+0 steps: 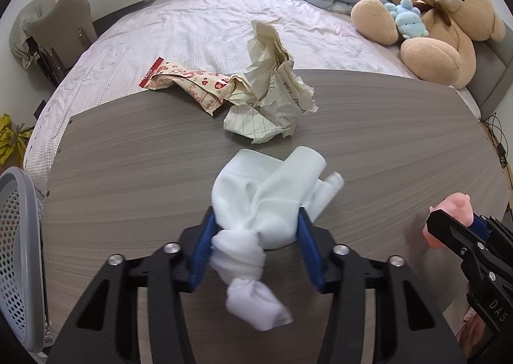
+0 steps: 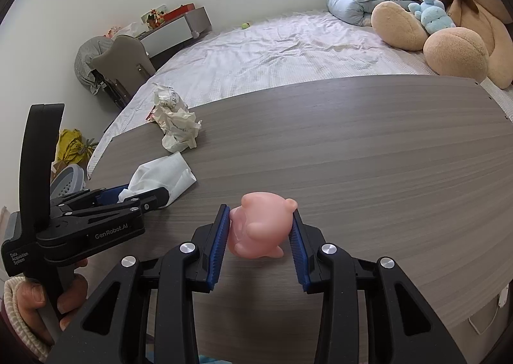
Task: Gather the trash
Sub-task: 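Grasp the white cloth with the left tool while the right tool holds the pig toy, then carry the cloth and pig toy over the grey basket and release both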
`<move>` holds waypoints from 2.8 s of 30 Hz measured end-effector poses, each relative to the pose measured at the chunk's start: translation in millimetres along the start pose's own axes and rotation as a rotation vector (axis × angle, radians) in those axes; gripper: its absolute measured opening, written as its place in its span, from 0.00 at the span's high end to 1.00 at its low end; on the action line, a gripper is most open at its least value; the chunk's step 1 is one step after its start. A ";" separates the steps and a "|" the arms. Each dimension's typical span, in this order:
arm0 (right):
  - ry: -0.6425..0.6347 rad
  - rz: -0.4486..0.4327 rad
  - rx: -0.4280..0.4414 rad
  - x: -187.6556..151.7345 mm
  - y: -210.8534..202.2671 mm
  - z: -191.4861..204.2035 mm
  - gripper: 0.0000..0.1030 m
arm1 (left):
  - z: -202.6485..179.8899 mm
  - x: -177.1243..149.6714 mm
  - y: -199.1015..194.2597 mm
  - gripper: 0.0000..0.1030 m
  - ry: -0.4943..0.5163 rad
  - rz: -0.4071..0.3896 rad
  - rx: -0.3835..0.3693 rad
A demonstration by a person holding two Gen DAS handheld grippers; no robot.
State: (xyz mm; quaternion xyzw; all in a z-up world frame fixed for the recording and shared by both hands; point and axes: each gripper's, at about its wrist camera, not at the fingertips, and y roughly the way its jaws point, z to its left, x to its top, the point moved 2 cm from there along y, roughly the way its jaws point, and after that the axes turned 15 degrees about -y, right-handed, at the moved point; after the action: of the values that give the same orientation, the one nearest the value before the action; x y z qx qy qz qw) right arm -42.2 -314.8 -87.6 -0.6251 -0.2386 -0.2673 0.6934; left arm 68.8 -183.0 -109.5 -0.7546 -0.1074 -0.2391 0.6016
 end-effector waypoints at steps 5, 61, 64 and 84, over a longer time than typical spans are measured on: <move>-0.005 -0.004 0.003 1.9 -3.8 4.5 0.66 | 4.0 -0.7 -8.6 0.71 -0.011 0.003 -0.022; -0.544 0.042 0.438 111.3 98.3 386.6 0.65 | 358.8 -24.0 -129.7 0.66 -0.514 -0.213 0.287; -0.540 0.039 0.430 111.8 100.2 384.3 0.51 | 360.8 -26.0 -130.5 0.51 -0.522 -0.215 0.293; -0.515 0.025 0.346 99.0 92.6 368.7 0.38 | 359.2 -41.5 -147.8 0.22 -0.552 -0.260 0.366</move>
State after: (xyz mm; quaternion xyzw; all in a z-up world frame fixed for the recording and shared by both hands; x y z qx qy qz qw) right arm 94.5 51.7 -51.6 -0.5479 -0.4409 -0.0470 0.7093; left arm 49.7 204.2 -61.4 -0.6505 -0.4022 -0.0775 0.6396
